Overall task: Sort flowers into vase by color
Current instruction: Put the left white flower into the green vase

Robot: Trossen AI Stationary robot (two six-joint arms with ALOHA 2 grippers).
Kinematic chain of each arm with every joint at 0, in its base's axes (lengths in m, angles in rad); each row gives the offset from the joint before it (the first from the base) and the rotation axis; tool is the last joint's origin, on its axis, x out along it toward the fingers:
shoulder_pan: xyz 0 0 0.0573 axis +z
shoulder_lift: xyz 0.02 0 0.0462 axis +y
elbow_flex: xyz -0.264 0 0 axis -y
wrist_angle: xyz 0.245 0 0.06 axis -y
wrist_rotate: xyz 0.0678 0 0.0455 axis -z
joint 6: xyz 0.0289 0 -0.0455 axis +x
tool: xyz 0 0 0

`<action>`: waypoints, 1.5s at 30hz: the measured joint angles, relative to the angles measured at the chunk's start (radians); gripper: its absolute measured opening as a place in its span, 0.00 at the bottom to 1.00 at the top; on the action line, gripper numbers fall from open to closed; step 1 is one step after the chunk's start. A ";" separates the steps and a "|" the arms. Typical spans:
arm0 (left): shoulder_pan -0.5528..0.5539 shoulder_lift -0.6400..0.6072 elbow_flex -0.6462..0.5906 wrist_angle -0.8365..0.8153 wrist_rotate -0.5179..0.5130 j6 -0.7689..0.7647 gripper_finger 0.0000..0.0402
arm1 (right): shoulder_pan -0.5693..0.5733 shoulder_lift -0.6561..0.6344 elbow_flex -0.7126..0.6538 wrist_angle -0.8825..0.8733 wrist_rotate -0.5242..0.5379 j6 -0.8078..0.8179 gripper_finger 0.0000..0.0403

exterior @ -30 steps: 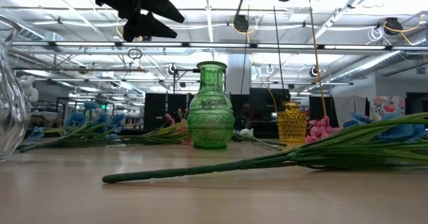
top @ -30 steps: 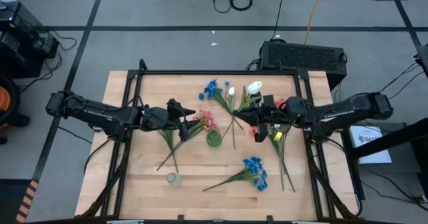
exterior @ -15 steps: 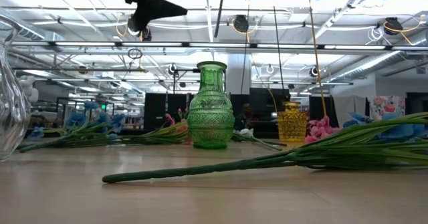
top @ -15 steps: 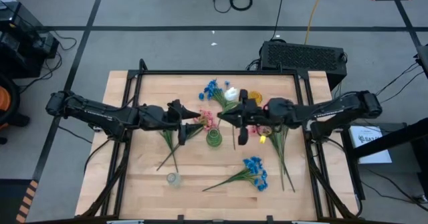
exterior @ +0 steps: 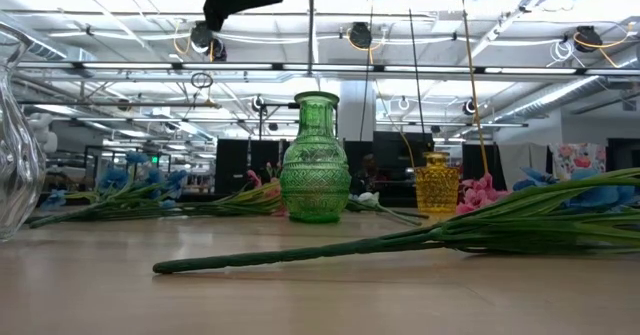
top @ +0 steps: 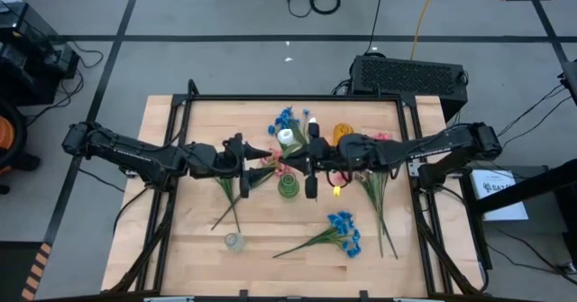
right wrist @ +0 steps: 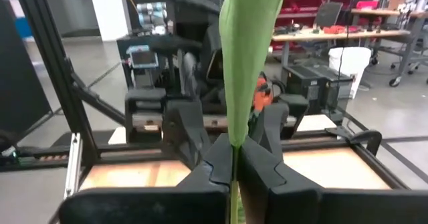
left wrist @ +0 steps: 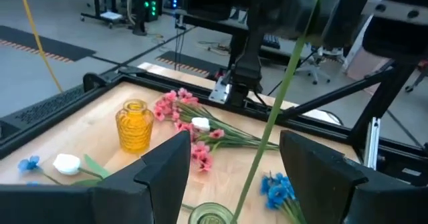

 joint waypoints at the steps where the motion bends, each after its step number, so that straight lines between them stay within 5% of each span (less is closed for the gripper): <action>1: 0.000 0.000 0.000 0.004 0.000 0.001 0.59 | 0.000 0.000 0.000 -0.010 0.000 0.000 0.01; 26: -0.006 0.000 0.001 0.159 -0.006 0.105 0.59 | -0.010 -0.002 0.000 -0.050 0.005 -0.053 0.01; 45: -0.006 -0.002 0.001 0.070 0.022 0.121 0.59 | -0.011 0.031 0.001 -0.079 0.004 -0.034 0.01</action>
